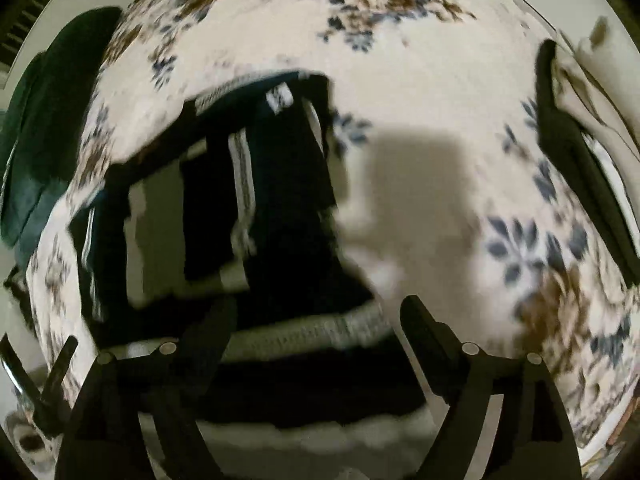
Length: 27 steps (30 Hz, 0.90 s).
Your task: Fold small clothes
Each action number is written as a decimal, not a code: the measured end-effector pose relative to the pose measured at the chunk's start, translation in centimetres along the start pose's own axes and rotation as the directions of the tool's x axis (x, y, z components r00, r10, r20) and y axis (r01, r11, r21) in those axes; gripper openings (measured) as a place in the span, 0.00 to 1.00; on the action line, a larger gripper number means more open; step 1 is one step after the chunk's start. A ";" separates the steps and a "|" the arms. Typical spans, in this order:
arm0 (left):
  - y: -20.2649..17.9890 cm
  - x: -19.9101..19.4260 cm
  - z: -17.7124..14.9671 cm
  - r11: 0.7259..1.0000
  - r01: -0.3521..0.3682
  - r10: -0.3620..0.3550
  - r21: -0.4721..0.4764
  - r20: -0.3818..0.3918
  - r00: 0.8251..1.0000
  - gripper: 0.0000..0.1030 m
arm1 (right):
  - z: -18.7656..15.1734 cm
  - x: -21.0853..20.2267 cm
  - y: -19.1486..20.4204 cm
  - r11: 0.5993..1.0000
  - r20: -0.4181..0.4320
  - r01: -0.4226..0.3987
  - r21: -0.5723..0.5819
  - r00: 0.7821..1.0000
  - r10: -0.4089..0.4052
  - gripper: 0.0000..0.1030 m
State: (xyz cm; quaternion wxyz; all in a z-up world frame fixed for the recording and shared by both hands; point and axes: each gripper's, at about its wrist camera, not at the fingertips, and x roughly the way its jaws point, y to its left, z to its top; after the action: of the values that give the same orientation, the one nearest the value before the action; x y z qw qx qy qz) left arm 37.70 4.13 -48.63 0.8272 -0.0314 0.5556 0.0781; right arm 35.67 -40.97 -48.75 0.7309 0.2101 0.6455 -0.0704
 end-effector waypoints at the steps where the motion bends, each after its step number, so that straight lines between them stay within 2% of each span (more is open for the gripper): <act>1: -1.1 -1.0 -1.3 1.000 0.002 -0.002 0.017 -0.004 1.000 0.96 | -1.0 -0.2 -0.8 1.000 -0.018 -0.009 -0.006 1.000 0.009 0.83; 4: -4.8 -4.1 -5.9 0.997 -0.008 0.008 0.076 -0.010 1.000 0.96 | -4.0 -1.1 -3.9 0.998 -0.075 -0.025 -0.051 0.997 0.022 0.83; 7: -9.4 -6.6 -11.6 0.993 -0.005 0.011 0.116 -0.056 0.998 0.96 | -5.5 -1.4 -7.5 0.994 -0.135 -0.040 -0.104 0.991 0.025 0.83; 11: -17.5 -8.5 -20.1 0.987 0.067 -0.037 0.143 -0.203 0.978 0.96 | -6.3 -2.2 -12.9 0.986 -0.203 -0.054 -0.159 0.979 0.021 0.83; 14: -23.2 -9.3 -24.6 0.979 0.137 -0.091 0.151 -0.281 0.955 0.96 | -5.7 -2.9 -16.4 0.974 -0.217 -0.056 -0.221 0.976 0.006 0.83; 17: -29.3 -9.0 -28.3 0.961 0.192 -0.121 0.197 -0.324 0.938 0.96 | -4.3 -3.1 -19.8 0.969 -0.225 -0.051 -0.241 0.974 -0.005 0.83; 20: -34.5 -6.7 -30.9 0.939 0.180 -0.073 0.293 -0.342 0.937 0.96 | -1.9 -2.9 -21.9 0.968 -0.232 -0.073 -0.238 0.973 0.016 0.83; 22: -36.7 -4.6 -31.8 0.927 0.125 -0.009 0.353 -0.314 0.950 0.79 | -0.1 -2.5 -22.1 0.968 -0.235 -0.104 -0.228 0.971 0.049 0.83; 23: -37.0 -4.0 -31.8 0.928 0.103 0.012 0.359 -0.303 0.953 0.61 | 1.0 -2.3 -21.9 0.967 -0.238 -0.129 -0.220 0.968 0.075 0.83; 25: -36.7 -3.6 -31.2 0.940 0.090 0.005 0.329 -0.275 0.962 0.39 | 3.7 -1.6 -21.1 0.961 -0.237 -0.184 -0.208 0.962 0.133 0.83; 26: -36.1 -3.9 -30.7 0.948 0.081 0.000 0.307 -0.257 0.967 0.18 | 5.0 -1.0 -20.5 0.955 -0.236 -0.212 -0.207 0.958 0.161 0.83; 27: -35.5 -4.2 -30.2 0.954 0.078 -0.005 0.290 -0.244 0.970 0.09 | 6.6 -0.2 -19.4 0.945 -0.242 -0.258 -0.200 0.948 0.208 0.83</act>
State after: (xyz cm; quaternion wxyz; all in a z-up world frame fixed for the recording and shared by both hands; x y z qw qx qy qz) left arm 14.39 -35.46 -57.47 0.7505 0.0725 0.6563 -0.0282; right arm 34.44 -61.13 -52.19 0.6784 0.2059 0.6957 0.1154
